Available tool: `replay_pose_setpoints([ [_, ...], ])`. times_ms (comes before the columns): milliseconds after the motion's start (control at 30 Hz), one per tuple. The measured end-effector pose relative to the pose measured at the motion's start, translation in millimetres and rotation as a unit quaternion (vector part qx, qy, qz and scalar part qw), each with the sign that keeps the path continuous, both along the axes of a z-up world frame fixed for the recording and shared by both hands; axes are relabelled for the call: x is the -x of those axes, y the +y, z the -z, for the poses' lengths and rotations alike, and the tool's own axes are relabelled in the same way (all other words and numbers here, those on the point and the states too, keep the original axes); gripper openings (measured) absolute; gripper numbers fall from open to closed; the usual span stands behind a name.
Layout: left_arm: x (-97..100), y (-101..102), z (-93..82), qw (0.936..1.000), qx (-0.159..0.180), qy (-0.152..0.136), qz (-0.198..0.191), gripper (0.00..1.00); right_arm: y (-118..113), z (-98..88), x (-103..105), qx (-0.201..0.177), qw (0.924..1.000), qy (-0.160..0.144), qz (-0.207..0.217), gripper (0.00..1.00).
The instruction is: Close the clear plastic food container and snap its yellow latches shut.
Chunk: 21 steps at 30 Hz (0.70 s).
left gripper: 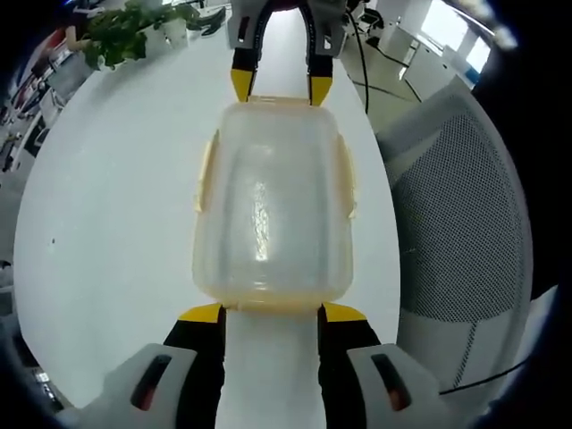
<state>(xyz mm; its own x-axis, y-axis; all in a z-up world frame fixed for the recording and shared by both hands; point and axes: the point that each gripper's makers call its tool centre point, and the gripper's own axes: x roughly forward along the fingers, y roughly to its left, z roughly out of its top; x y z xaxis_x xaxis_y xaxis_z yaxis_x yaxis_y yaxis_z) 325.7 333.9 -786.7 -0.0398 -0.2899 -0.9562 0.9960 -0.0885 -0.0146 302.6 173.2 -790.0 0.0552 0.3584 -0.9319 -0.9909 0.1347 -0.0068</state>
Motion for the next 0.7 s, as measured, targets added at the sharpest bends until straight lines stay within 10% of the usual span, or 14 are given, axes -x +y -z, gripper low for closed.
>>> replay_pose_setpoints([
  [700, 3.5, 9.4, -0.5, 0.9998, -0.005, -0.001, -0.018, 0.5, -3.0, -4.1, 0.2, -0.005, 0.9998, -0.004, 0.016, 0.48],
])
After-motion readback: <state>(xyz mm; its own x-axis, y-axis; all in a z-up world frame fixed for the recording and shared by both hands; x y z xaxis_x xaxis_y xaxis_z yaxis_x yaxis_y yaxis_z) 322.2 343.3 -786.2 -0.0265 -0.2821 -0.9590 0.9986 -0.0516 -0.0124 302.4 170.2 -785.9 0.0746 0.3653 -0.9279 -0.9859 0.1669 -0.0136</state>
